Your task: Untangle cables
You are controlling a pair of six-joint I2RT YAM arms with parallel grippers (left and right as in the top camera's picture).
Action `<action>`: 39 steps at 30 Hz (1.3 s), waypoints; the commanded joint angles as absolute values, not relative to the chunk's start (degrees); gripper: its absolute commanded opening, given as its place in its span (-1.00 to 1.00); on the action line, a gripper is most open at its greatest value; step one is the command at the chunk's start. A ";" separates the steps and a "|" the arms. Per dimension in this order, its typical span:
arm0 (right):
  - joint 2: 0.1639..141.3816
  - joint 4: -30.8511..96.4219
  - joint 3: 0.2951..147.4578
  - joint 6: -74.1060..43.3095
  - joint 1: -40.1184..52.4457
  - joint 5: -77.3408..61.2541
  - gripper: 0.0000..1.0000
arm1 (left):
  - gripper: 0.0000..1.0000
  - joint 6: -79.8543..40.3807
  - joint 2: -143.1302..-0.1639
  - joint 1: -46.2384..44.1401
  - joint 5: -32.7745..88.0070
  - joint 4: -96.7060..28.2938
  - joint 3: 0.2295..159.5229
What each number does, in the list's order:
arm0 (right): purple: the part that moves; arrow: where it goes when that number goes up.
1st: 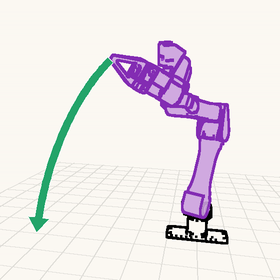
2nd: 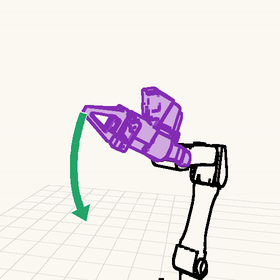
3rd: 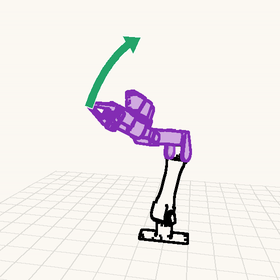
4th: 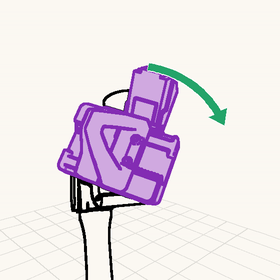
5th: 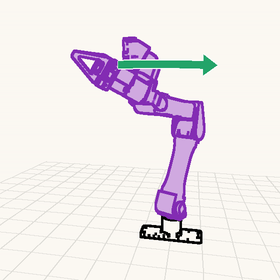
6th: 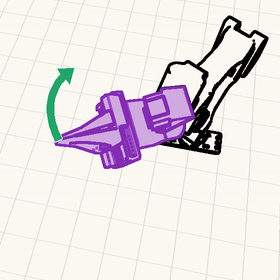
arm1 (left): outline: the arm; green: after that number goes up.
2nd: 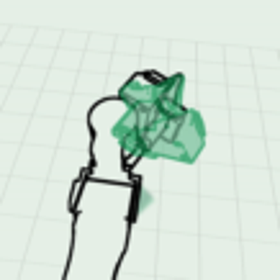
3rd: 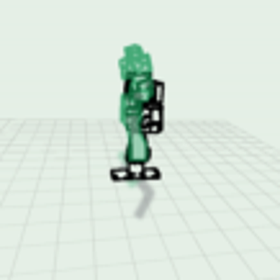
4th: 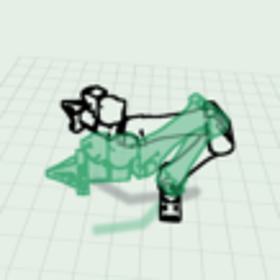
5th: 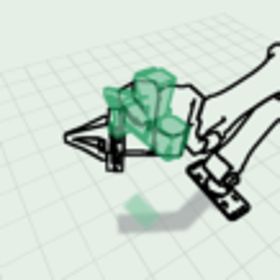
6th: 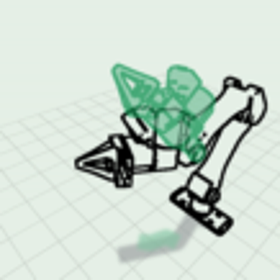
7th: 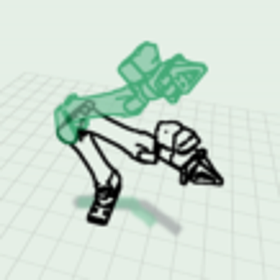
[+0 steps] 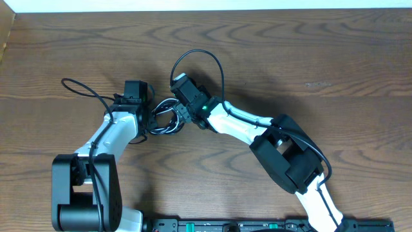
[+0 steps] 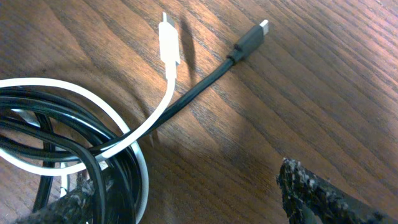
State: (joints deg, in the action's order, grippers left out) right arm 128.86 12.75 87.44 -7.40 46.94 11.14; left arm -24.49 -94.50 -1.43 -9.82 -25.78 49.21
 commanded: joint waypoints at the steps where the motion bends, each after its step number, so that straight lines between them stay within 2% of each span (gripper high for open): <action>1: 133.64 15.03 85.23 -8.38 44.27 18.48 0.50 | -0.37 -25.82 -95.53 -0.80 -16.64 -27.38 48.90; 7: 133.64 15.31 85.23 -9.32 43.83 18.50 0.50 | -0.37 -30.87 -98.04 2.37 -20.43 -29.93 48.90; 9: 133.64 15.42 85.23 -9.61 43.68 18.48 0.50 | -0.31 -32.21 -98.83 4.32 -20.34 -30.46 48.90; 20: 133.64 15.35 85.23 -10.48 43.42 18.04 0.50 | -0.24 -33.28 -99.11 14.83 -11.86 -32.38 48.93; 21: 133.64 15.25 85.23 -10.50 43.44 18.04 0.50 | -0.18 -33.28 -99.11 15.44 -11.75 -32.67 48.93; 24: 133.64 14.90 85.23 -10.50 43.42 17.61 0.50 | 0.17 -33.06 -99.11 18.13 -9.32 -33.43 49.10; 31: 133.64 14.57 85.23 -10.50 43.42 17.41 0.50 | 0.38 -33.06 -98.98 26.92 -3.03 -36.82 50.98; 35: 133.64 14.31 85.23 -10.48 43.42 17.19 0.50 | 0.49 -29.58 -97.86 32.38 9.47 -36.95 51.37; 39: 133.64 13.93 85.23 -10.48 43.42 16.78 0.50 | 0.51 -28.51 -95.13 35.09 20.01 -36.82 51.48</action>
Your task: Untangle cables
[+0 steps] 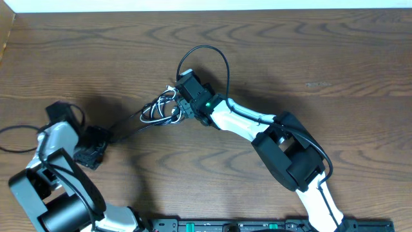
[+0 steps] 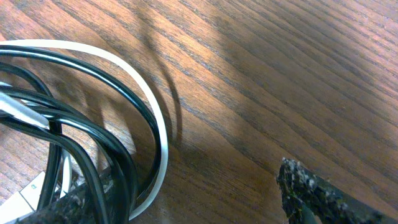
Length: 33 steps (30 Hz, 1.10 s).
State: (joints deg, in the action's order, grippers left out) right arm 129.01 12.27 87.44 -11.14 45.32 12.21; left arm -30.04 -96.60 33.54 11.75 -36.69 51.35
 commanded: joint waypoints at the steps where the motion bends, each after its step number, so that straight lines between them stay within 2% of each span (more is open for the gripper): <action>1: 133.64 13.89 85.23 -10.48 43.44 16.78 0.50 | 0.51 -28.51 -94.28 35.07 20.60 -36.84 51.62; 5: 133.64 13.85 85.23 -10.48 43.44 16.78 0.50 | 0.56 -28.56 -88.49 34.11 20.53 -37.06 52.45; 7: 133.64 13.74 85.23 -10.48 43.44 16.75 0.50 | 0.76 -28.56 -84.79 32.95 20.38 -37.01 52.80; 13: 133.64 13.34 85.23 -10.48 43.44 16.12 0.50 | 0.78 -28.53 -75.90 27.18 13.78 -37.06 53.30; 16: 133.64 13.28 85.23 -10.46 43.44 16.12 0.50 | 0.71 -26.79 -74.48 23.29 11.99 -36.86 53.71; 24: 133.64 13.21 85.23 -10.46 43.44 15.90 0.53 | 0.68 -21.98 -80.75 14.28 9.32 -36.88 57.43; 25: 133.64 13.21 85.23 -10.46 43.44 15.90 0.53 | 0.61 -21.17 -82.32 13.43 9.32 -36.80 57.98; 26: 133.64 13.21 85.23 -10.46 43.44 15.90 0.53 | 0.46 -20.12 -84.49 12.47 9.30 -36.40 58.54; 28: 133.64 13.21 85.23 -10.46 43.48 15.90 0.54 | 0.35 -19.70 -87.20 11.49 8.56 -35.31 58.74; 33: 133.64 13.23 85.23 -10.44 43.48 15.92 0.56 | 0.29 -19.70 -94.56 9.50 5.52 -30.65 58.74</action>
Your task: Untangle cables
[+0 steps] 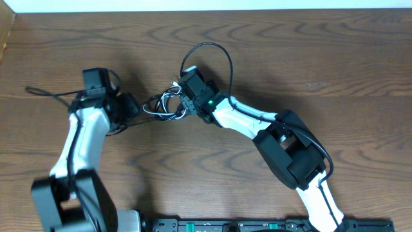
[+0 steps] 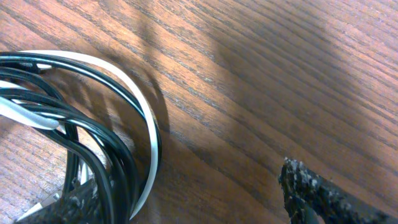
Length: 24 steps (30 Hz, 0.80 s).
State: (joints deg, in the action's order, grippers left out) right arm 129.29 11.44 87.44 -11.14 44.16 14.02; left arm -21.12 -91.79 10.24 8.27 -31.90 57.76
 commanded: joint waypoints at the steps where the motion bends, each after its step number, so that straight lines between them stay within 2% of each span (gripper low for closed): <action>1: 133.64 13.23 85.23 -10.44 43.48 15.90 0.56 | 0.29 -19.68 -95.72 9.17 5.54 -29.87 58.74; 24: 133.64 13.10 85.23 -10.44 43.59 15.90 0.57 | 0.29 -17.82 -101.71 5.54 5.96 -22.76 57.25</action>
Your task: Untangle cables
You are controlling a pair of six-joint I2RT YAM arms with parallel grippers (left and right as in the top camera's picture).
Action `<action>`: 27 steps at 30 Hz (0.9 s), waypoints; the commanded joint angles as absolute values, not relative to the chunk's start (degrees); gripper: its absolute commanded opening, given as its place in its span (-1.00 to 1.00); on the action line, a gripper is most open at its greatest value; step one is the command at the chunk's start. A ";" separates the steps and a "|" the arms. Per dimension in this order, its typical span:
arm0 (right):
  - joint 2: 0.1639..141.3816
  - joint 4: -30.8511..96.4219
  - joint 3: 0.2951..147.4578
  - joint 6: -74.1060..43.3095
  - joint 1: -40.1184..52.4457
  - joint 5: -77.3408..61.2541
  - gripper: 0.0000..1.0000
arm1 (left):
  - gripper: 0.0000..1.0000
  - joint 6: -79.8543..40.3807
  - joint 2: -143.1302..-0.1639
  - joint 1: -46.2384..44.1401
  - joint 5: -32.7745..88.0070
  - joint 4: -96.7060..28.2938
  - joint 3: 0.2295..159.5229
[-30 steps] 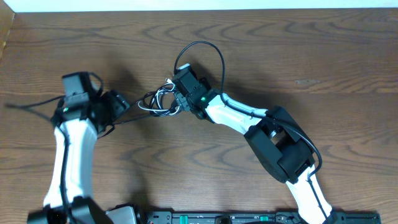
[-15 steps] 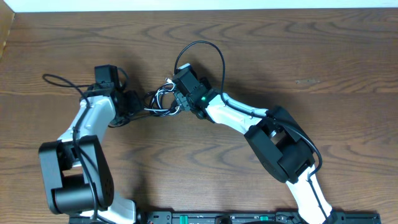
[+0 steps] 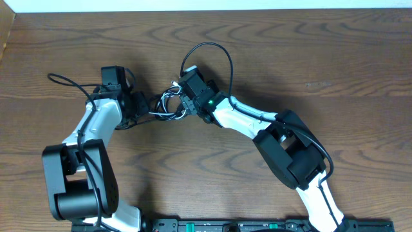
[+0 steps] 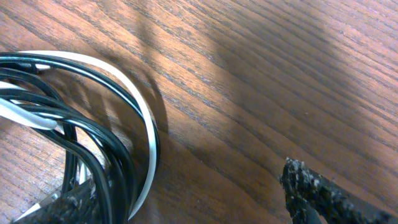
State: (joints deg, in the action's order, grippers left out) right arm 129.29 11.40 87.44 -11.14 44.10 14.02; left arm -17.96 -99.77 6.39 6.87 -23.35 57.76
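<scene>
A tangled bundle of black and white cables [image 3: 165,103] lies on the wooden table between the two arms. In the right wrist view the bundle [image 4: 93,118] fills the left side, a white cable [image 4: 149,134] forming its outer loop. My right gripper [image 4: 186,190] is open, its jaws wide apart; its left finger [image 4: 68,205] sits under or against the strands and the other finger [image 4: 317,193] stands over bare wood. My left gripper [image 3: 133,103] is at the bundle's left edge; its jaws are hidden from above.
A thin black strand [image 3: 138,120] trails from the bundle toward the left arm. Each arm carries its own wire loop, the left arm's wire [image 3: 64,80] and the right arm's wire [image 3: 215,51]. The table's far edge [image 3: 206,9] runs along the top.
My left gripper has moved a little to the right, closer to the bundle's left edge. The right gripper and the bundle look the same as before.
Both grippers were at the bundle, with a white and a black plug showing beside it. Then my left gripper was far at the lower left with a black strand stretched from the bundle, plugs out of sight. Later it stood left of the bundle, now closer.
</scene>
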 commanded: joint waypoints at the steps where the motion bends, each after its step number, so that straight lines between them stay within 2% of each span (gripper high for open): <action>1: 133.64 13.17 85.23 -10.44 43.59 15.90 0.57 | 0.30 -17.82 -102.35 5.30 5.93 -22.57 57.21; 12: 133.64 13.43 85.23 -10.46 43.59 15.90 0.58 | 0.28 -17.76 -105.82 5.17 4.64 -22.41 57.17; 22: 133.64 13.54 85.23 -10.46 43.59 15.90 0.58 | 0.27 -17.85 -105.84 5.17 -12.53 -27.05 57.17; 27: 133.64 13.61 85.23 -10.46 43.59 15.90 0.58 | 0.29 -20.69 -105.84 5.23 -17.47 -28.27 57.17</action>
State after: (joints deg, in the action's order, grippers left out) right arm 129.29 11.53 87.44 -11.14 44.10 14.15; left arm -18.50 -103.74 4.12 -7.01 -26.50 58.04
